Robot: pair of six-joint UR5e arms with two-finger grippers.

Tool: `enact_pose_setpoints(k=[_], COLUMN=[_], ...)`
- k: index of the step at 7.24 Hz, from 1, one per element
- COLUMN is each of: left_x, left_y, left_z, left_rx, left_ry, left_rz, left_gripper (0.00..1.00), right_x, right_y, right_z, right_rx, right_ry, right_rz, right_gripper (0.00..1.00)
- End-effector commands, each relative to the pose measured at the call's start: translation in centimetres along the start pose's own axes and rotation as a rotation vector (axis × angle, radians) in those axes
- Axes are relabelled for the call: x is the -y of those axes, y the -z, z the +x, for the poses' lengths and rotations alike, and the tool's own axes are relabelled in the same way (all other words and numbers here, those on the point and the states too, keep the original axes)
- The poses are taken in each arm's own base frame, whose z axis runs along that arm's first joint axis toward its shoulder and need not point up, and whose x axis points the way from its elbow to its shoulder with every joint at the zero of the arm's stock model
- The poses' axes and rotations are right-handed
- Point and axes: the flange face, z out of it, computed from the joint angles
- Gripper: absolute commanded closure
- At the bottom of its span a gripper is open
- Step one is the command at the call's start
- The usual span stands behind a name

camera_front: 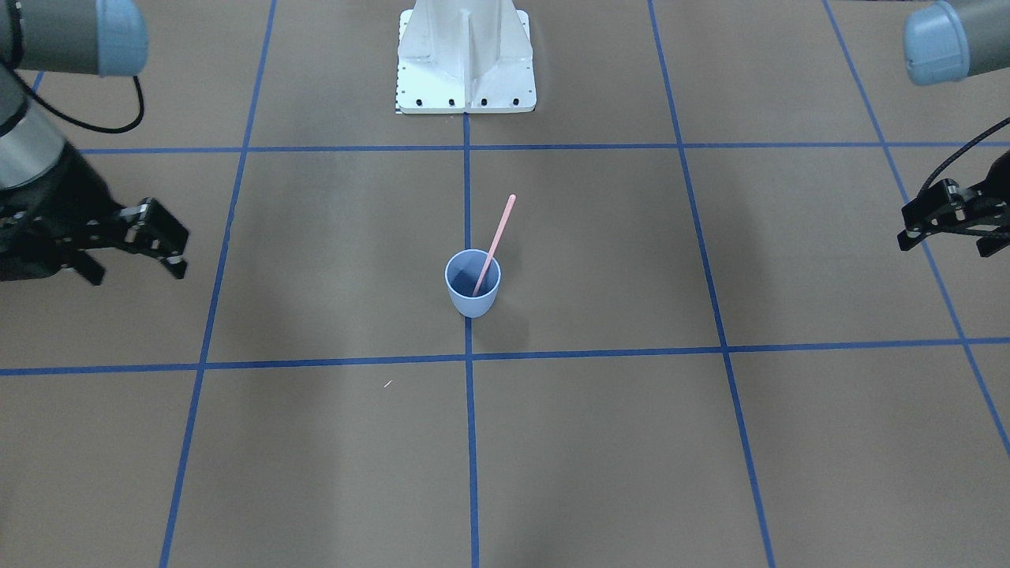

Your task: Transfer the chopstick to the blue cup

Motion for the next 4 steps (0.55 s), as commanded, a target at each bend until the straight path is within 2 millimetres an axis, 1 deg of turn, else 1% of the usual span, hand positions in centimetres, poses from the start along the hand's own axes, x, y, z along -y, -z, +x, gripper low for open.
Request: enact_pose_setpoints(k=[1,2,3,4], left_x=[-0.5,-1.1,-2.0,-4.0], left_y=[0.7,1.7,2.1,2.0], left_z=[-3.9,-6.9,-9.8,-13.7], left_rx=[0.013,0.020,0.031,0.042], left_ry=[0.057,0.015,-0.056,-0.058], left_rz=[0.012,0.038,0.039,0.031], left_gripper=[0.01,0.01,0.01,0.01], right_x=[3.5,4.3,4.4,3.9], right_y=[0.6,-0.5,-0.7,-0.5], right_z=[15.1,21.5,26.7,30.5], right_rx=[-0.025,-0.012,-0.019,-0.025], right_ry=[-0.013,-0.030,0.043,0.108], right_rz=[-0.041,-0.083,-0.099,-0.105], right_gripper=[0.00,0.00,0.00,0.00])
